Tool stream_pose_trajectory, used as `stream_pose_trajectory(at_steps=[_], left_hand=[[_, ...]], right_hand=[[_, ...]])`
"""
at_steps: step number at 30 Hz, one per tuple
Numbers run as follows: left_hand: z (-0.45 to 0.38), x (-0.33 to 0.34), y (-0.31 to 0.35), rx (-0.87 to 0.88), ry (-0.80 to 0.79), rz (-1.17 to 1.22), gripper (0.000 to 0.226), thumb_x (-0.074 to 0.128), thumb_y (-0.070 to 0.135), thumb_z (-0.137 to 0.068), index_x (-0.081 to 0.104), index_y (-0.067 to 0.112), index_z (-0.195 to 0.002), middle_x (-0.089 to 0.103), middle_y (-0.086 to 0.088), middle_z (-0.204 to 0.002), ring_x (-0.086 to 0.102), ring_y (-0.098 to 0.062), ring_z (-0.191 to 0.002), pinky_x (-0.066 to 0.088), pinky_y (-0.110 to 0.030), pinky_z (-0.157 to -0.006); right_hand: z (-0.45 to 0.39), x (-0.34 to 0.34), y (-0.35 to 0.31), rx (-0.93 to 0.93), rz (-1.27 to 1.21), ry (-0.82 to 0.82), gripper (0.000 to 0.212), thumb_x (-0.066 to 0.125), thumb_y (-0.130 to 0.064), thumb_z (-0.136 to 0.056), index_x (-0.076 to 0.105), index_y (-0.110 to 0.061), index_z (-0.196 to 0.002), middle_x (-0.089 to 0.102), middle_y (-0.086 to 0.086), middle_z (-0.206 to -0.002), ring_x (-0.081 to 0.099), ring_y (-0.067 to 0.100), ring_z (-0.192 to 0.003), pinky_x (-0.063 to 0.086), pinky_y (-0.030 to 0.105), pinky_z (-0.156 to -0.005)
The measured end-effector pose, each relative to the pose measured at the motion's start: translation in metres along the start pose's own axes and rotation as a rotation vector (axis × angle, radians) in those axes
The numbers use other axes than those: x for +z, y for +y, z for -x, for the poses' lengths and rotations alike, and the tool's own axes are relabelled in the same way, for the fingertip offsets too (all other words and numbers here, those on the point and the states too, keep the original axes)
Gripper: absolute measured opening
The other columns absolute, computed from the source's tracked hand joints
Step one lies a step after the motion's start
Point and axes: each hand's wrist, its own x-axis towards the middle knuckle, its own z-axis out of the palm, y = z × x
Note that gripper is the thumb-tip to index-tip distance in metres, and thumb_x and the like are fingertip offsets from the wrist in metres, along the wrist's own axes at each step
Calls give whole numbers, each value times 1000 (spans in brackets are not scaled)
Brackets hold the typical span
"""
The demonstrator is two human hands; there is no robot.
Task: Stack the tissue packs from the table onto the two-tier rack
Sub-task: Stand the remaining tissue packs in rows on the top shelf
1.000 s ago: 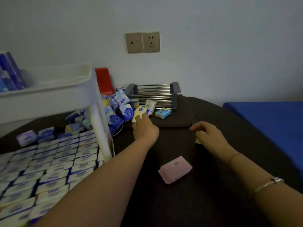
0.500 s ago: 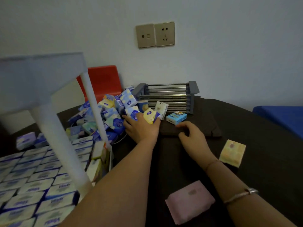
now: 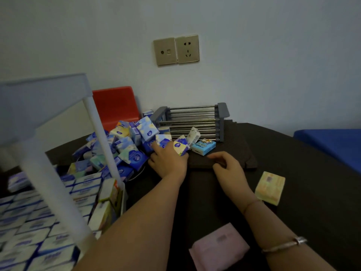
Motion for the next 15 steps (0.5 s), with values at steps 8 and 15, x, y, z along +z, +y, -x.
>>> stream_pose_trajectory(at_steps=[8,15], left_hand=[[49,-21,6,134,12,357,49,72,30,-79,57,15,-123,31,5,-141,37,-20,-123,41,-26,-88],[102,-82,5,359,-136,475,49,72,26,-80,57,17,-126,39,5,-132,40,-12,-120,39,-20,-90]], right_hand=[[11,-10,-12,136,-276,2,23,40,-14,-99,60,-14,-111,64,5,-111,63,21,-103,51,33,-88],[53,-29,-61,398,-395,-157,45,43,-48,-95,49,-18,-128,61,15,-122,62,30,-107,54,42,-84]])
